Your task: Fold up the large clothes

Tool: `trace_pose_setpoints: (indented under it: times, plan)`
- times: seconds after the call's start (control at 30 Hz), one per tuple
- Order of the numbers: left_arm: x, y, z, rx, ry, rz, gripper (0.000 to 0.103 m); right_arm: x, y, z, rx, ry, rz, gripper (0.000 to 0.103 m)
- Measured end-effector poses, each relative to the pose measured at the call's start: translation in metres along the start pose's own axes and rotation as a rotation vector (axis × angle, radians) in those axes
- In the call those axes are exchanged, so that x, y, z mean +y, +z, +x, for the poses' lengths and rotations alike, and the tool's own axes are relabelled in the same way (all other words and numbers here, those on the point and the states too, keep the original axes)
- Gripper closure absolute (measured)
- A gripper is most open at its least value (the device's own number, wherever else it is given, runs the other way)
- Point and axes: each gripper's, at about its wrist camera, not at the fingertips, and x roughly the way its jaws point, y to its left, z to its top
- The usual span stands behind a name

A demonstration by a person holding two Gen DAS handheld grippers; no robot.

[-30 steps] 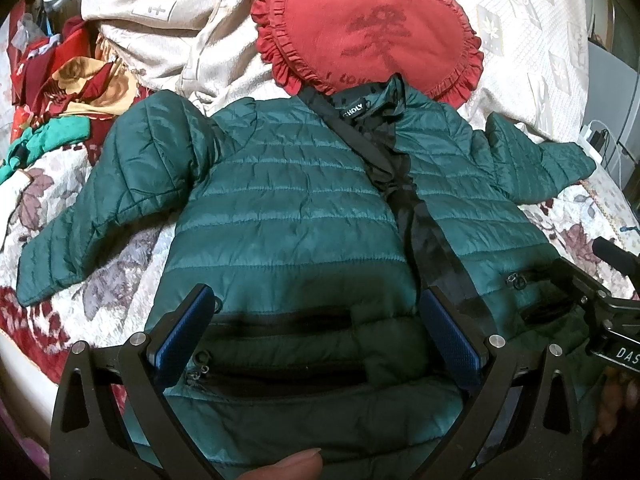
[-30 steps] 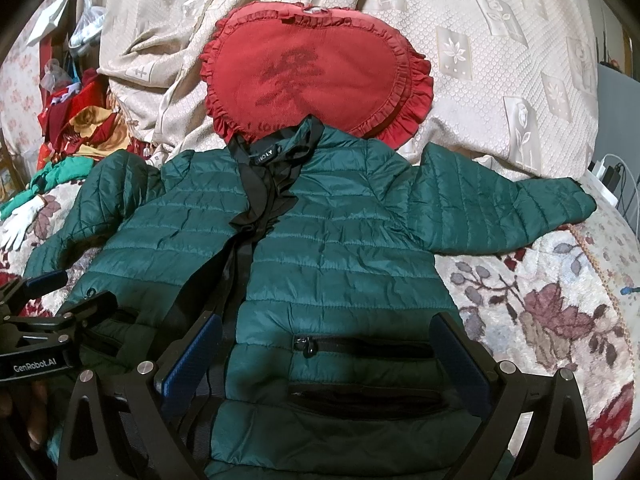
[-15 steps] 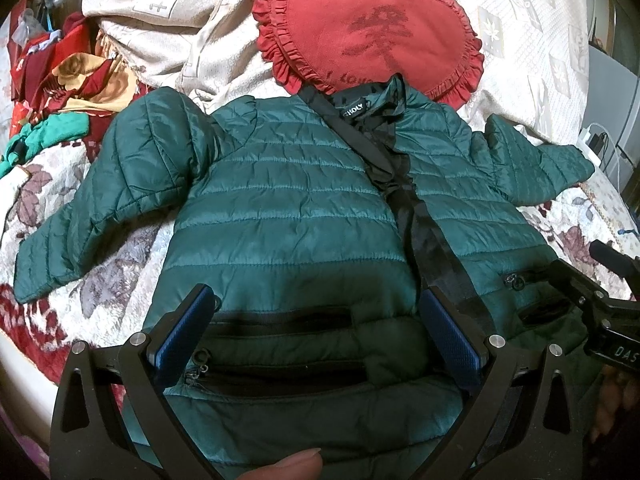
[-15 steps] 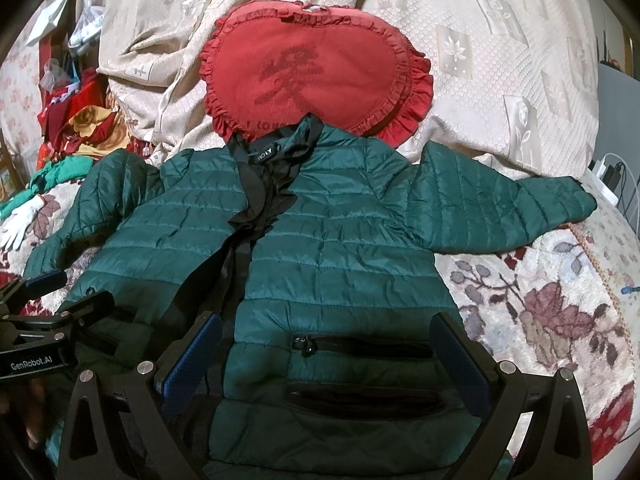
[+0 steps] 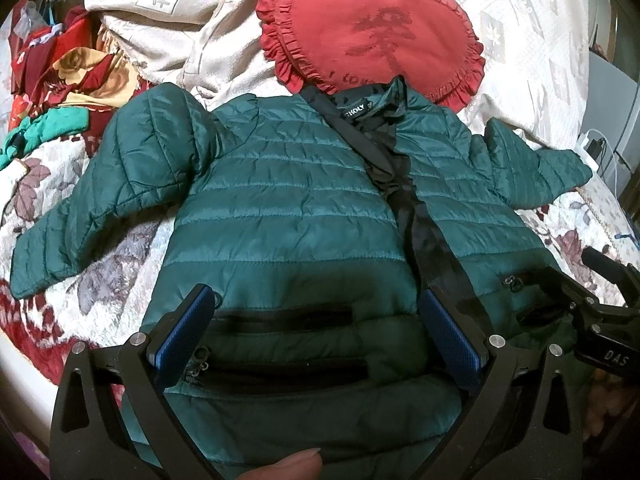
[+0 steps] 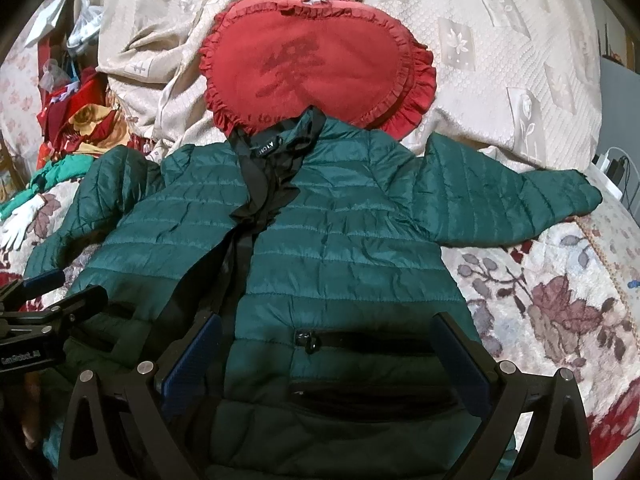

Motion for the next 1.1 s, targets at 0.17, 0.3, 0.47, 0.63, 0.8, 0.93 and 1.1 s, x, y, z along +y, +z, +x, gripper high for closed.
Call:
trace_pose_setpoints:
  times: [0.17,0.3,0.47,0.63,0.8,0.93,1.1]
  plan:
    - [-0.0020,-0.0007,-0.0004,0.001,-0.001,-0.004,0.000,0.0034,0.0009,-0.0016,-0.003,0.032,-0.019,0.001]
    - [0.0008,0.0002,-0.0001,0.001,-0.001,-0.001,0.000,0.0046,0.0011,-0.0035,-0.012,0.048,-0.022,0.001]
    - [0.0004,-0.0001,-0.0004,0.002,-0.001,-0.003,0.000,0.0024,0.0015,-0.0034,-0.007,0.030,-0.007,0.001]
    - [0.0003,-0.0003,-0.0006,0.002,-0.002,-0.002,0.000,0.0023,0.0019,-0.0030,-0.005,0.028,-0.009,0.001]
    - [0.0001,-0.0001,-0.0005,0.002,-0.004,-0.003,0.000,-0.0005,0.0019,-0.0016,0.002,0.032,0.001,0.001]
    - [0.0002,0.0000,-0.0004,0.003,-0.005,-0.005,0.000,-0.0007,0.0019,-0.0010,0.002,0.030,-0.002,0.001]
    - [0.0002,0.0001,-0.0006,0.002,-0.004,-0.004,0.000,-0.0008,0.0019,-0.0007,0.004,0.030,0.000,0.001]
